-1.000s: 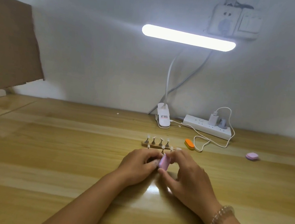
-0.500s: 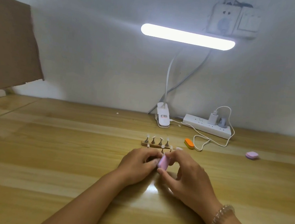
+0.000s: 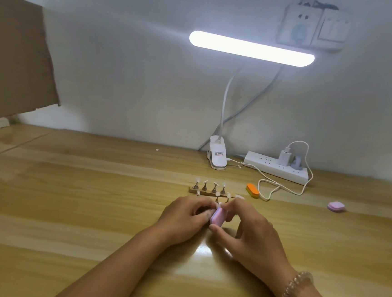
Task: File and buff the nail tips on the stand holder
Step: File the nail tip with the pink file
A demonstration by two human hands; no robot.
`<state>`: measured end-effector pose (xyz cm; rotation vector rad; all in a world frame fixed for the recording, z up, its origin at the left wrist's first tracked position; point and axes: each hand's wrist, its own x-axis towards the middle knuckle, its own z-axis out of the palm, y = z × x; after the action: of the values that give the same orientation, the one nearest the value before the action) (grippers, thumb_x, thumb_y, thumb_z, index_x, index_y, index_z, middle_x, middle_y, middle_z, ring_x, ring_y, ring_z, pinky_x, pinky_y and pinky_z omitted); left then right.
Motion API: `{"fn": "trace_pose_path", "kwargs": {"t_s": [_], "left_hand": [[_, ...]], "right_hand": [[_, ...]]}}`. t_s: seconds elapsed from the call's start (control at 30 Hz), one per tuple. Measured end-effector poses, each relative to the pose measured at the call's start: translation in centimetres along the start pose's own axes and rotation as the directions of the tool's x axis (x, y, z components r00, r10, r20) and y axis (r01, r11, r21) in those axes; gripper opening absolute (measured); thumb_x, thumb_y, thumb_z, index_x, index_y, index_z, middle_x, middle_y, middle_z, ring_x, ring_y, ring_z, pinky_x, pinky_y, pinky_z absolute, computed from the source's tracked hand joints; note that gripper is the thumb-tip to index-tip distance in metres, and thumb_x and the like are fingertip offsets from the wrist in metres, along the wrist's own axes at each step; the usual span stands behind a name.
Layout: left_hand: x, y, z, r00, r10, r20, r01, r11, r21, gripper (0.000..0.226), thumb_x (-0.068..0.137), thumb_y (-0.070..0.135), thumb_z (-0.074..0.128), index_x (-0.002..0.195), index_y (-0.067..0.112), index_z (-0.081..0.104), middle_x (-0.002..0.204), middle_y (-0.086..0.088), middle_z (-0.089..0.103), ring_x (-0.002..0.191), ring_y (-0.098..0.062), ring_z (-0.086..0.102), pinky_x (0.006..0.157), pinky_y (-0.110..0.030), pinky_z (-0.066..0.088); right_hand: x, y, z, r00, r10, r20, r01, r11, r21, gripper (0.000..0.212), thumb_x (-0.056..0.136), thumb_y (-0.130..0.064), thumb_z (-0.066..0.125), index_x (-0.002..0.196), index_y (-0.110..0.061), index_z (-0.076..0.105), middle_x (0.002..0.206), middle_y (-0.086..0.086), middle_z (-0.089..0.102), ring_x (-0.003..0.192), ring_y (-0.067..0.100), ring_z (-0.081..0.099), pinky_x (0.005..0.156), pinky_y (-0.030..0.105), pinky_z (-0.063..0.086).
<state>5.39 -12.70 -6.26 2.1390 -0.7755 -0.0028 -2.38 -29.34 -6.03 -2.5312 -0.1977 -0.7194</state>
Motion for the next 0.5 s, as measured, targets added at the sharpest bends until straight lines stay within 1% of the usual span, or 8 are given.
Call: {"fn": "trace_pose_path", "kwargs": {"t_s": [0.03,0.1,0.17,0.23,0.3,0.37,0.43,0.5], "left_hand": [[0.1,-0.1,0.1,1.0,0.001,-0.011,-0.001,1.0,-0.008,0.02,0.09,0.031,0.052,0.097,0.033,0.071,0.092,0.016,0.072,0.093,-0.008,0.066,0.087,-0.042,0.052],[0.2,-0.4,0.3,0.999,-0.019,-0.03,0.017,0.998,-0.066,0.015,0.096,0.023,0.058,0.093,0.035,0.067,0.09,0.017,0.075,0.094,-0.004,0.069,0.09,-0.041,0.053],[0.3,-0.6,0.5,0.998,-0.049,-0.033,0.043,0.987,-0.158,0.018,0.097,0.016,0.06,0.091,0.033,0.062,0.091,0.015,0.077,0.095,-0.004,0.071,0.084,-0.037,0.053],[0.3,-0.6,0.4,0.998,-0.04,-0.042,0.033,0.984,-0.174,0.019,0.096,0.015,0.061,0.089,0.032,0.062,0.089,0.013,0.076,0.088,-0.006,0.07,0.074,-0.036,0.051],[0.3,-0.6,0.2,0.999,-0.019,-0.031,0.015,0.992,-0.127,0.012,0.094,0.021,0.06,0.093,0.031,0.067,0.09,0.013,0.073,0.084,-0.01,0.067,0.078,-0.042,0.055],[0.3,-0.5,0.2,1.0,-0.013,-0.019,0.011,0.995,-0.101,0.012,0.092,0.027,0.059,0.099,0.028,0.069,0.088,0.015,0.071,0.081,-0.011,0.064,0.082,-0.048,0.055],[0.3,-0.5,0.2,1.0,-0.012,-0.019,0.01,0.996,-0.092,0.01,0.094,0.027,0.06,0.096,0.029,0.069,0.079,0.017,0.066,0.074,-0.01,0.059,0.08,-0.049,0.054],[0.3,-0.4,0.2,1.0,-0.004,-0.017,0.003,0.998,-0.07,0.01,0.095,0.026,0.06,0.094,0.032,0.068,0.077,0.019,0.065,0.073,-0.009,0.058,0.08,-0.048,0.054]], "right_hand": [[0.2,0.1,0.0,0.999,0.029,-0.018,-0.028,0.999,0.016,0.029,0.077,-0.046,0.074,0.095,-0.034,0.054,0.091,-0.02,0.059,0.074,-0.002,0.057,0.06,0.028,0.049],[0.6,0.8,-0.2,0.983,0.133,-0.125,-0.125,0.99,0.067,0.027,0.079,-0.038,0.077,0.095,-0.033,0.056,0.09,-0.018,0.06,0.075,-0.004,0.056,0.065,0.028,0.049],[0.8,1.2,-0.3,0.967,0.18,-0.181,-0.162,0.981,0.109,0.028,0.079,-0.033,0.078,0.097,-0.032,0.056,0.09,-0.017,0.061,0.073,-0.002,0.056,0.064,0.028,0.048],[0.4,0.9,-0.1,0.987,0.101,-0.127,-0.09,0.992,0.089,0.033,0.076,-0.033,0.079,0.099,-0.033,0.055,0.091,-0.021,0.061,0.071,-0.007,0.056,0.059,0.016,0.041],[-0.1,0.2,0.2,0.999,0.015,-0.043,-0.013,0.999,0.037,0.035,0.075,-0.038,0.079,0.099,-0.034,0.054,0.093,-0.027,0.059,0.072,-0.015,0.054,0.056,0.009,0.033],[0.2,0.0,0.2,0.999,0.03,-0.018,-0.03,0.999,0.013,0.033,0.076,-0.043,0.077,0.098,-0.034,0.053,0.093,-0.028,0.058,0.075,-0.016,0.053,0.057,0.014,0.035],[0.5,0.2,0.0,0.994,0.086,-0.063,-0.084,0.996,0.032,0.03,0.077,-0.042,0.077,0.095,-0.033,0.054,0.091,-0.027,0.058,0.076,-0.017,0.053,0.059,0.02,0.04],[0.3,0.2,0.0,0.996,0.058,-0.062,-0.058,0.998,0.012,0.029,0.077,-0.042,0.076,0.092,-0.033,0.053,0.09,-0.026,0.058,0.072,-0.014,0.053,0.056,0.019,0.039]]}}
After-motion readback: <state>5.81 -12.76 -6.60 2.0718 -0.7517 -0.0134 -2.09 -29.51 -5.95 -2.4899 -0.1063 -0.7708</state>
